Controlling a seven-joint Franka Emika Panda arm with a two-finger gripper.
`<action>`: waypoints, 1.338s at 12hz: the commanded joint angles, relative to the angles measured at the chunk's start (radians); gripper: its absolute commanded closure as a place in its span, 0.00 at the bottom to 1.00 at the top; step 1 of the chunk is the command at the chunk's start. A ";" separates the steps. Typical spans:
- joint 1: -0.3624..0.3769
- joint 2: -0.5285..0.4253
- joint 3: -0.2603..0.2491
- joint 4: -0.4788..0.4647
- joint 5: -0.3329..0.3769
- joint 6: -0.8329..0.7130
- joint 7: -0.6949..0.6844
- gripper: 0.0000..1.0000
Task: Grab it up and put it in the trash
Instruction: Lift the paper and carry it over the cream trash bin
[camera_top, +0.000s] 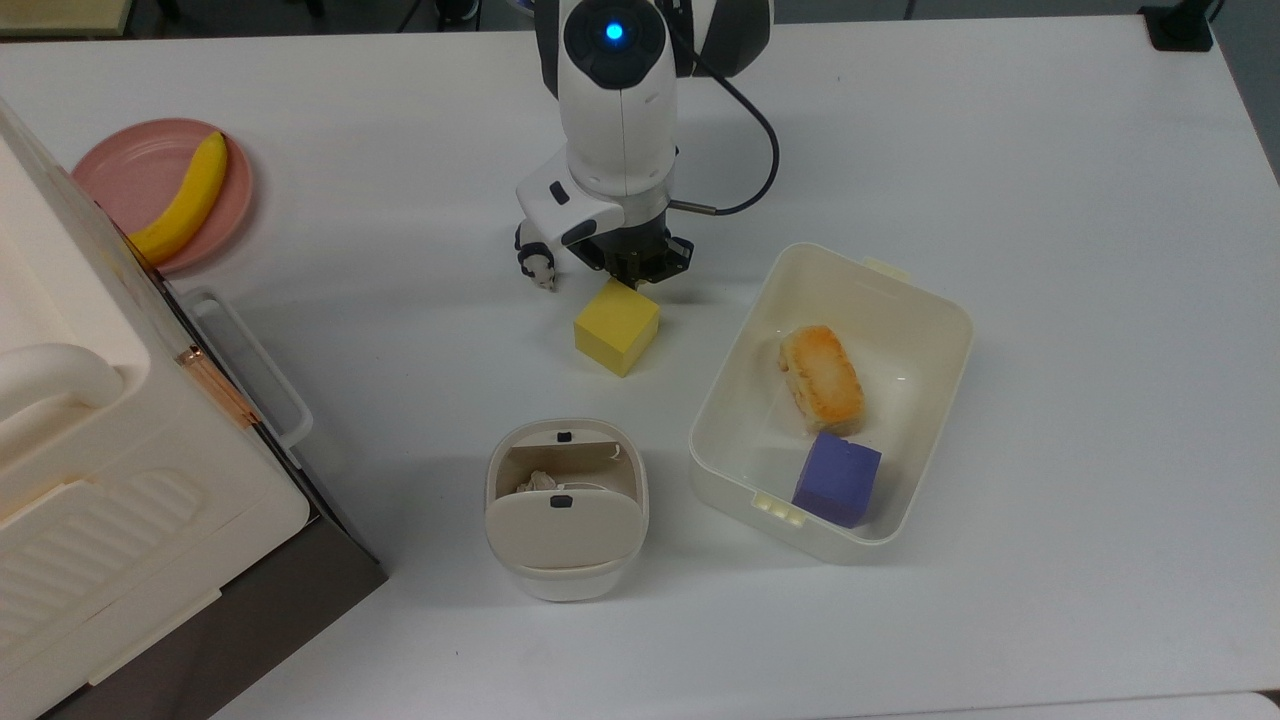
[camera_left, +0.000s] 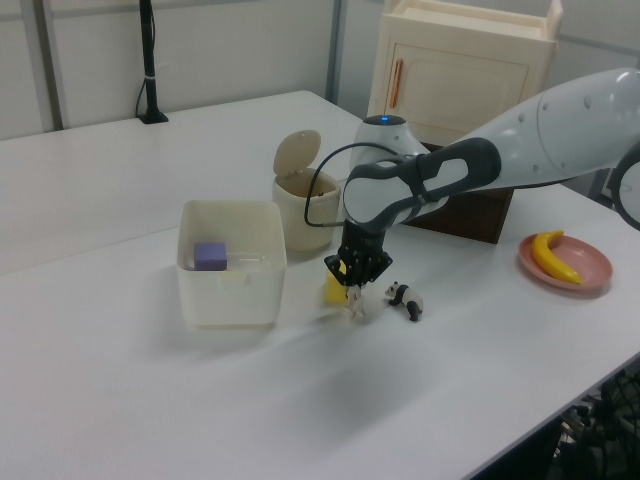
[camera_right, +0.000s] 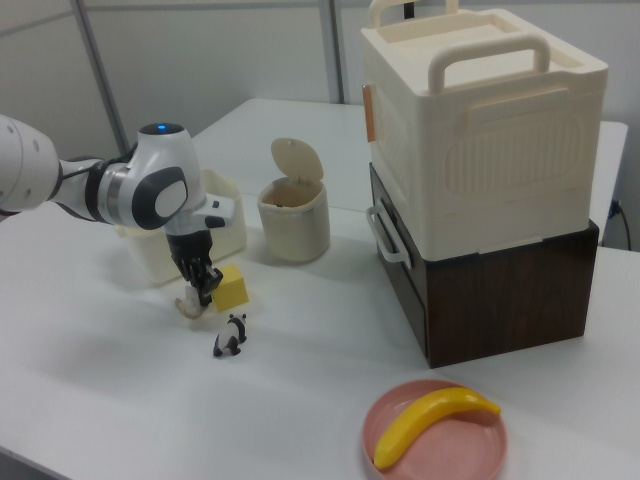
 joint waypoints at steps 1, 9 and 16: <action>0.017 -0.033 -0.010 -0.016 -0.001 0.010 -0.010 1.00; 0.008 -0.073 0.010 0.103 0.014 -0.003 0.056 1.00; -0.106 0.056 0.009 0.412 0.059 0.058 0.065 1.00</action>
